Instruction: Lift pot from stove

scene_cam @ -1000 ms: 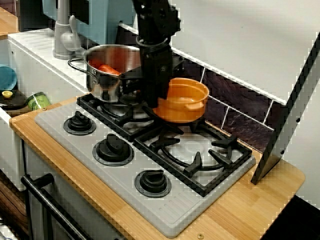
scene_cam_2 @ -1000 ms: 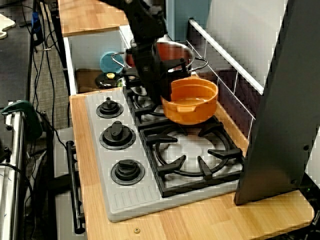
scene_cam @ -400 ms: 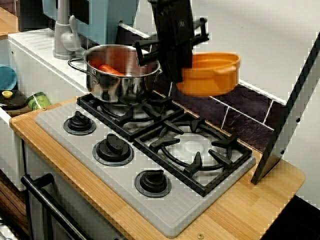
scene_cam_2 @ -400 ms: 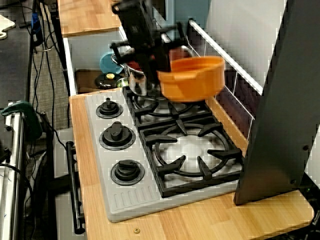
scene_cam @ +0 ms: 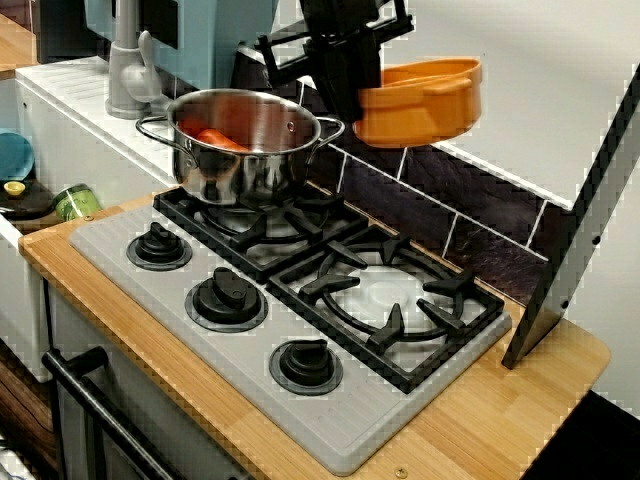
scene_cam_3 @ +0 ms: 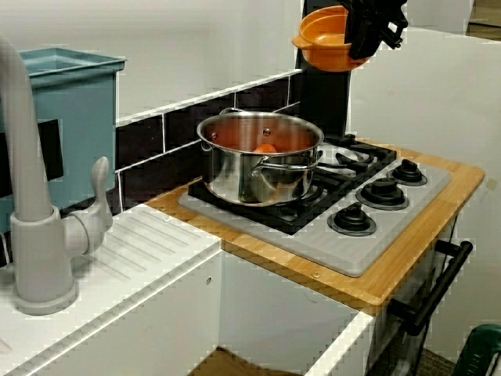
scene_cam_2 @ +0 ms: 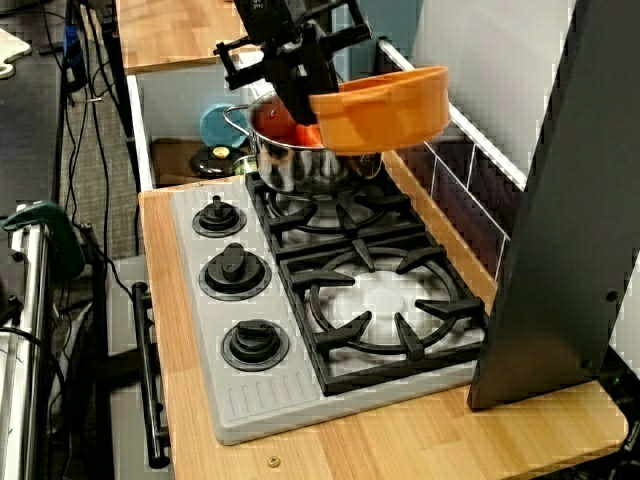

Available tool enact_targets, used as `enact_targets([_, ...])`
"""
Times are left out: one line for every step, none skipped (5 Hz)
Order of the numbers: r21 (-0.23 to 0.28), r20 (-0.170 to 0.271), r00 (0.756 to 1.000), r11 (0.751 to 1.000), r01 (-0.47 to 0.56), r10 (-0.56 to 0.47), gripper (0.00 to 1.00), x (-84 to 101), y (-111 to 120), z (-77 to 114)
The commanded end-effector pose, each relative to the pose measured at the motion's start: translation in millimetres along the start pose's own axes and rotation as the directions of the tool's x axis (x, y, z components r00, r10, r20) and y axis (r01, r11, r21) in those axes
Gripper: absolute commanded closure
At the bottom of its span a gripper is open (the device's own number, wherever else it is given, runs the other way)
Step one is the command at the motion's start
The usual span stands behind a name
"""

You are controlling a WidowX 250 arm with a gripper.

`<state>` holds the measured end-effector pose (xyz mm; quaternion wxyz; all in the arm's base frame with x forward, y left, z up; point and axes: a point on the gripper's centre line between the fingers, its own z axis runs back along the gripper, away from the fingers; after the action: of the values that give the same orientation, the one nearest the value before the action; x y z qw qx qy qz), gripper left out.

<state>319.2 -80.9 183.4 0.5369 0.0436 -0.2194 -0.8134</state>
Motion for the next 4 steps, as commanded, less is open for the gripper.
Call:
enact_targets([0.107, -0.043, 0.998, 0.994, 0.038, -0.034, 1.00, -15.9, 9.3, 32.1])
enact_targets([0.122, -0.027, 0.999, 0.992, 0.044, -0.041, 1.00, -12.4, 10.4, 41.7])
enact_targets([0.126, -0.006, 0.999, 0.991, 0.045, -0.045, 1.00, -8.3, 12.1, 52.1])
enact_targets([0.130, 0.023, 0.998, 0.990, 0.053, -0.056, 1.00, -5.2, 14.3, 62.2])
